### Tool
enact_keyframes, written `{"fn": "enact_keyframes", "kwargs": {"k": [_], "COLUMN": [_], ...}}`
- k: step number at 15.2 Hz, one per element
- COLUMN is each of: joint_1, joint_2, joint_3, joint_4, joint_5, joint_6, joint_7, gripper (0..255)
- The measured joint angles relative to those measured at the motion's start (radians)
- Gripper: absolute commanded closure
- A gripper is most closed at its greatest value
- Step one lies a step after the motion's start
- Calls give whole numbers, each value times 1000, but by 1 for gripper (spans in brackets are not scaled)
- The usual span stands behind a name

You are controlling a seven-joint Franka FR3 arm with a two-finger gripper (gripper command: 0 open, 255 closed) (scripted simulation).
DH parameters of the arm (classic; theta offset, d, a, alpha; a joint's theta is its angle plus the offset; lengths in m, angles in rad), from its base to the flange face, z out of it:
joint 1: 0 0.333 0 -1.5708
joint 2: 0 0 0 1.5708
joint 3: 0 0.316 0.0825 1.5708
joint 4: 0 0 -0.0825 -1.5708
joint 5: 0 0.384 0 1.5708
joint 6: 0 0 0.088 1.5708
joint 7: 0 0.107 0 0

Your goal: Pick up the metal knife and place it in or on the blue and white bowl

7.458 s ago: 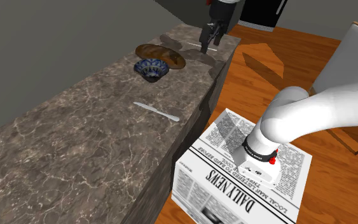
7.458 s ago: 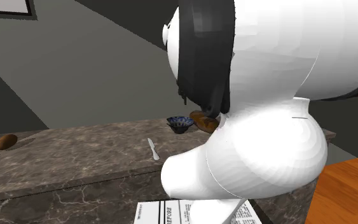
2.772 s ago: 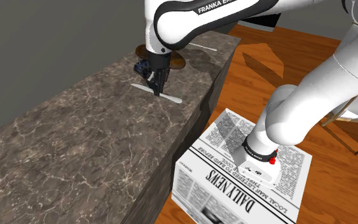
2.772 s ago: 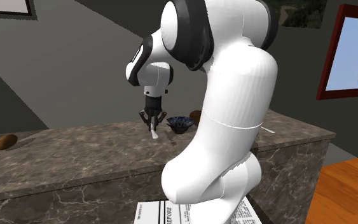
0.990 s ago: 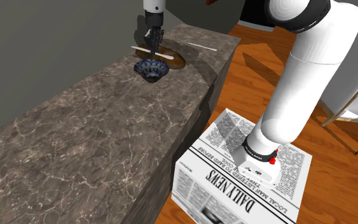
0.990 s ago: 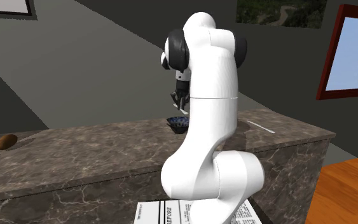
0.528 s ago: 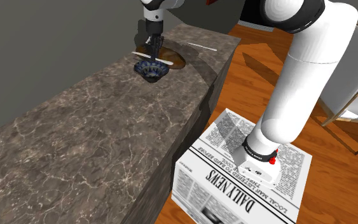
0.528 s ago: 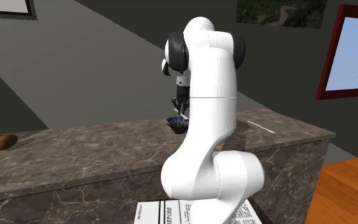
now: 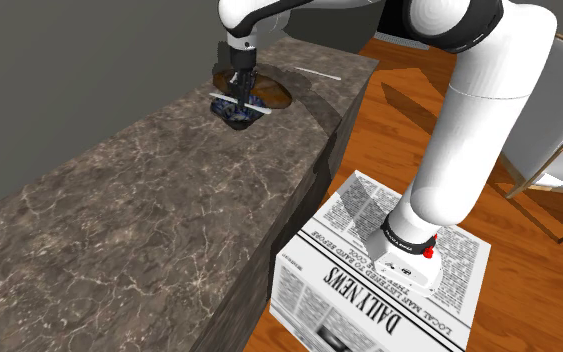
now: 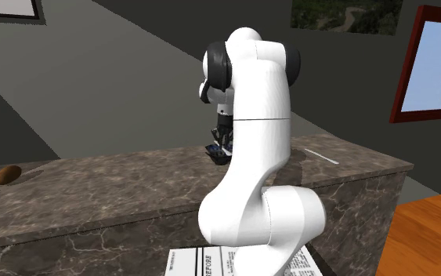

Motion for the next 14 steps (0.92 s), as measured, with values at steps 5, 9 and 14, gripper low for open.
{"fn": "enact_keyframes", "kwargs": {"k": [5, 9, 14], "joint_1": [0, 0, 0], "joint_2": [4, 4, 4], "joint_3": [0, 0, 0], "joint_4": [-6, -6, -6], "joint_5": [0, 0, 0], "joint_6": [10, 10, 10], "joint_7": [-1, -1, -1], "gripper": [255, 0, 0]}}
